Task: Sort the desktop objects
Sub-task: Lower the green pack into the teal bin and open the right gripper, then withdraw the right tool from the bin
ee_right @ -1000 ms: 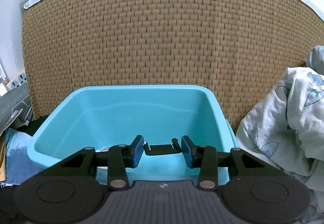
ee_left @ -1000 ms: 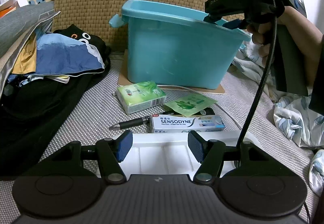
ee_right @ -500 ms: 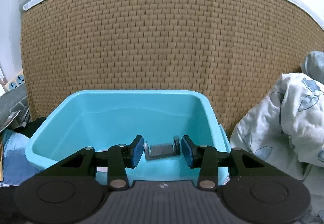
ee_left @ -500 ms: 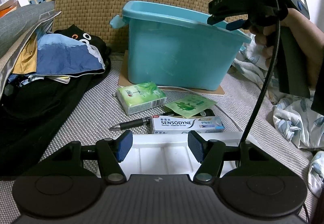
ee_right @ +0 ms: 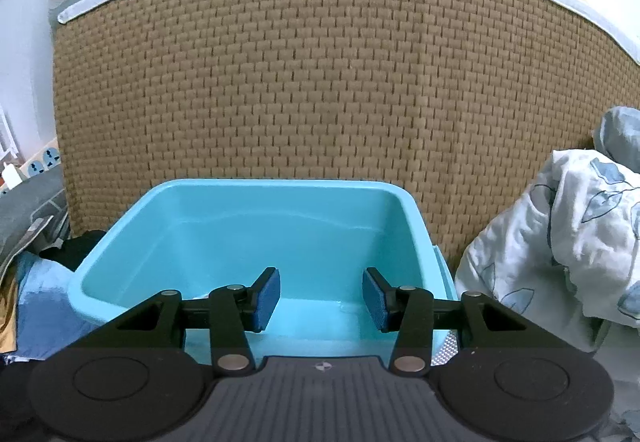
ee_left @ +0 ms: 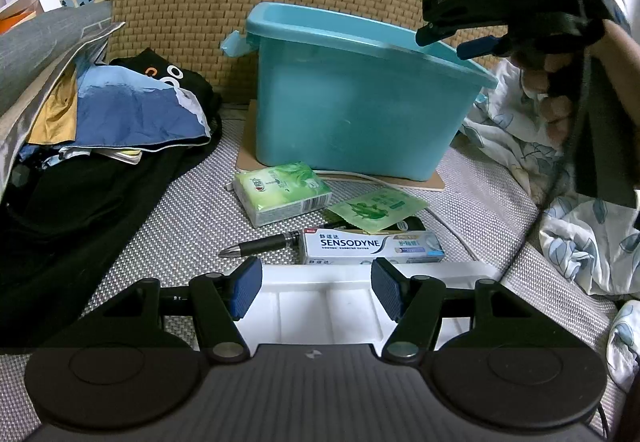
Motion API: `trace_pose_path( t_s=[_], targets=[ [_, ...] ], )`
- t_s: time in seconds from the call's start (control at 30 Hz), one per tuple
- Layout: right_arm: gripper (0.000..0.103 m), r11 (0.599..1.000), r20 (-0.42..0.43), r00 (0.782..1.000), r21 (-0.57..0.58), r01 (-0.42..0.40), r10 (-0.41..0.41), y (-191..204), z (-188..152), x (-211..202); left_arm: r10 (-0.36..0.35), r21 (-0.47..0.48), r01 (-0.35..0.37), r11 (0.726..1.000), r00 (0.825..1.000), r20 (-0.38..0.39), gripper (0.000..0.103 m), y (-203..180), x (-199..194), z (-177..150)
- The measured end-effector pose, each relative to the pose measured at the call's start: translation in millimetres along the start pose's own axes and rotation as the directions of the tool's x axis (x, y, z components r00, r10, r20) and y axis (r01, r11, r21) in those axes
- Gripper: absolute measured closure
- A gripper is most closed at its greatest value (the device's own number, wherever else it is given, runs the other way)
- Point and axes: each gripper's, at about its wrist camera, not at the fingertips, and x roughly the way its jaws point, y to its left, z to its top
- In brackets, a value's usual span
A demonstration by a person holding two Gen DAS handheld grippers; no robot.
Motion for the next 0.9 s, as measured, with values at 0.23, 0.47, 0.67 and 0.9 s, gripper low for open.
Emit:
trace_pose_path(
  t_s=[0.23,0.47,0.67,0.9],
  targets=[
    [0.053,0.999,0.04,0.998,-0.039,-0.036,0.038,0.3,-5.0,-31.1,0.009,-0.013,-0.009,1.0,1.0,0.003,0.039,3.2,-0.7,-0.4],
    [0.053,0.994,0.077,0.993,-0.069,-0.084,0.09,-8.8,-28.1,-71.0,0.01,0.003,-0.01,1.0,1.0,0.007,0.039,0.5,-0.1,-1.7],
    [0.051,0.989,0.046,0.989,-0.028,-0.142,0.143,-20.9,-56.1,-93.9,0.011,0.029,-0.011,1.0,1.0,0.017,0.039,-3.5,0.5,-2.2],
    [0.051,0.987,-0.024,0.986,-0.009,-0.162,0.162,-26.9,-86.2,-95.4,0.014,0.03,-0.014,0.999,1.0,0.014,0.039,-2.5,2.5,-2.2]
  ],
)
